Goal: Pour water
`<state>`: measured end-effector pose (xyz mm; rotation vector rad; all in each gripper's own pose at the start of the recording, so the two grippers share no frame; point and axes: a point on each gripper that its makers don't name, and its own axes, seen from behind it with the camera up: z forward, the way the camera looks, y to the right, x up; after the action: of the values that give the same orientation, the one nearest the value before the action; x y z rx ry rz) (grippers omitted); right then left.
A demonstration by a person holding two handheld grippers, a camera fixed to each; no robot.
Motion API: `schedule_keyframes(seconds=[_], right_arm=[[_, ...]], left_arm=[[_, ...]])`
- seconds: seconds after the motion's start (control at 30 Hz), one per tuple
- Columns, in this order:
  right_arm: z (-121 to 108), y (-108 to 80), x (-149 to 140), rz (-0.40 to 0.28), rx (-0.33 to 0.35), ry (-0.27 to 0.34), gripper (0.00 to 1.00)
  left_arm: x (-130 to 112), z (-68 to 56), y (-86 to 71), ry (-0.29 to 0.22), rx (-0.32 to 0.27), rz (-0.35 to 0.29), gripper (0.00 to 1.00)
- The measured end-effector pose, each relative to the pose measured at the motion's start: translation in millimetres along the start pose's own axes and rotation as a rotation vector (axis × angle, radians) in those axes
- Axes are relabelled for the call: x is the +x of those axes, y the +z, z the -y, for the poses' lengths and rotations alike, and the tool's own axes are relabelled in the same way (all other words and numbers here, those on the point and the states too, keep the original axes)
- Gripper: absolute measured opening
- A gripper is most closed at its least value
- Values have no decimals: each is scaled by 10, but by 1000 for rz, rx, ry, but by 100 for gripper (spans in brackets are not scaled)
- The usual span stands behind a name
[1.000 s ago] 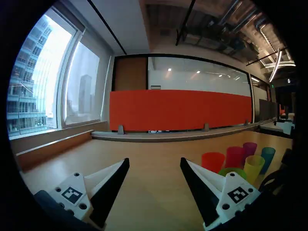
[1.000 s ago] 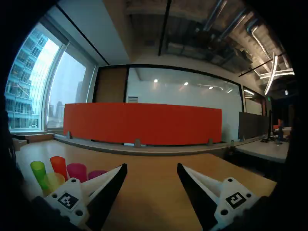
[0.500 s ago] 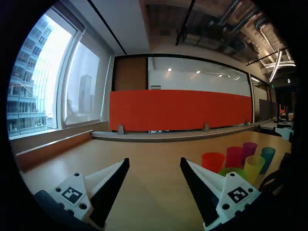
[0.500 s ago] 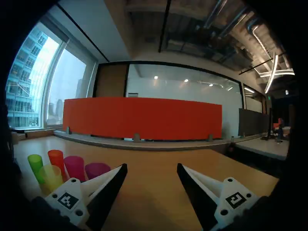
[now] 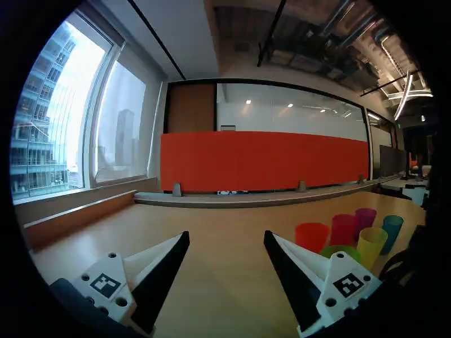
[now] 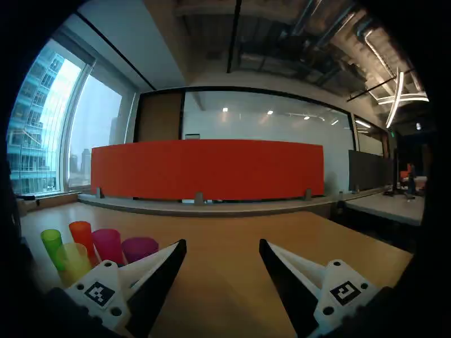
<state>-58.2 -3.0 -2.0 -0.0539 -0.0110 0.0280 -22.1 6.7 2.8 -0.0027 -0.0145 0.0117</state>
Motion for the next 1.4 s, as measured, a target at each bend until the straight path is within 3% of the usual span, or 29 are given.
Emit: schedule_keyframes(seconds=[1.4], right_arm=[[21, 11, -10, 2, 6, 1, 100]], left_arm=[[3, 3, 2, 0, 0, 0, 98]])
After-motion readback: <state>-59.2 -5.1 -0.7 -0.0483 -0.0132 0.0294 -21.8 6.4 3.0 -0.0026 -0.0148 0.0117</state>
